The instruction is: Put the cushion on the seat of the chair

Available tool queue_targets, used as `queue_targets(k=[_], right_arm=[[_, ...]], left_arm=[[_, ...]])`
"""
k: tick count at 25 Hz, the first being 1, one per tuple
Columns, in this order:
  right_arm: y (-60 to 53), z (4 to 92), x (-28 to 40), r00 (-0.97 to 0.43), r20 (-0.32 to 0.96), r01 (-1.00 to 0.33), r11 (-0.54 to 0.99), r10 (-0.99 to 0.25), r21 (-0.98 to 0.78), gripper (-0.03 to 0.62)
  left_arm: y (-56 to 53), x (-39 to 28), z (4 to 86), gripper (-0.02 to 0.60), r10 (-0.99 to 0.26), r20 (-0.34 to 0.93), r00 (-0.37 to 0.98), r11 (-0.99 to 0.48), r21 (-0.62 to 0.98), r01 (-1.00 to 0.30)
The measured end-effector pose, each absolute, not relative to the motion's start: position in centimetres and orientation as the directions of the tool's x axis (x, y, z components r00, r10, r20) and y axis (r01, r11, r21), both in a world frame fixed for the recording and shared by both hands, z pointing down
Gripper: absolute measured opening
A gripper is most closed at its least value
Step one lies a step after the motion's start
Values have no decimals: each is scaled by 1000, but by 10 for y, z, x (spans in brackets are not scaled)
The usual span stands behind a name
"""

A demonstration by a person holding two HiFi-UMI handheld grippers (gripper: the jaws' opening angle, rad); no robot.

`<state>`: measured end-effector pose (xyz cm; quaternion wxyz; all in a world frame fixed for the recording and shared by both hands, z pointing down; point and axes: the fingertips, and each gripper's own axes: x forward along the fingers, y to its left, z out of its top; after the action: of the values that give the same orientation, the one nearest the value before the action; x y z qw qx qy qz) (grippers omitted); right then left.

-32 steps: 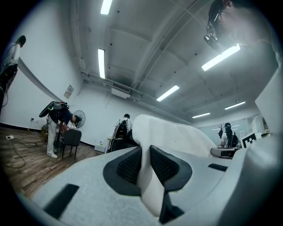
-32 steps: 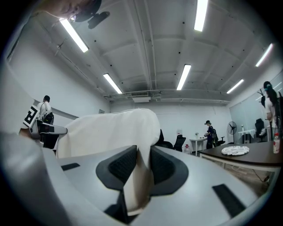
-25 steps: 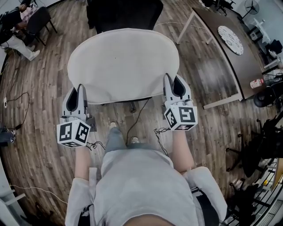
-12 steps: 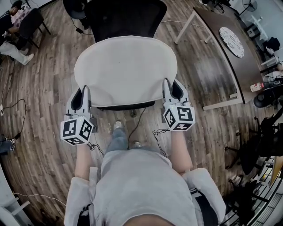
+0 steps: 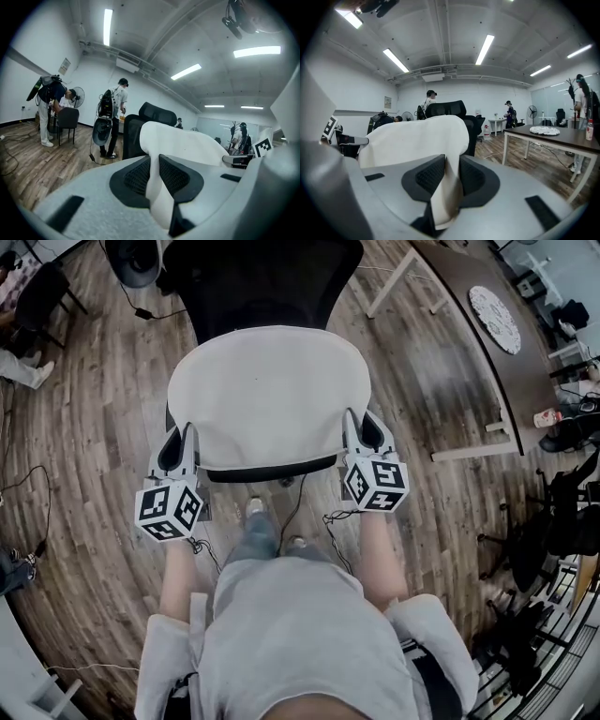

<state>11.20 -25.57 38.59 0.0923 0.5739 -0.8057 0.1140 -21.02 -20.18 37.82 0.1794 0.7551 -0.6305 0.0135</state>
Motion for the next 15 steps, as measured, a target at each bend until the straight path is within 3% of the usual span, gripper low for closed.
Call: queue_targets(k=[15], right_arm=[[-298,499,103,-233,501,-973,205,-834,-111,78]], left_arm=[[-271,-222,491,61,-841,456,290,-164,296,-941]])
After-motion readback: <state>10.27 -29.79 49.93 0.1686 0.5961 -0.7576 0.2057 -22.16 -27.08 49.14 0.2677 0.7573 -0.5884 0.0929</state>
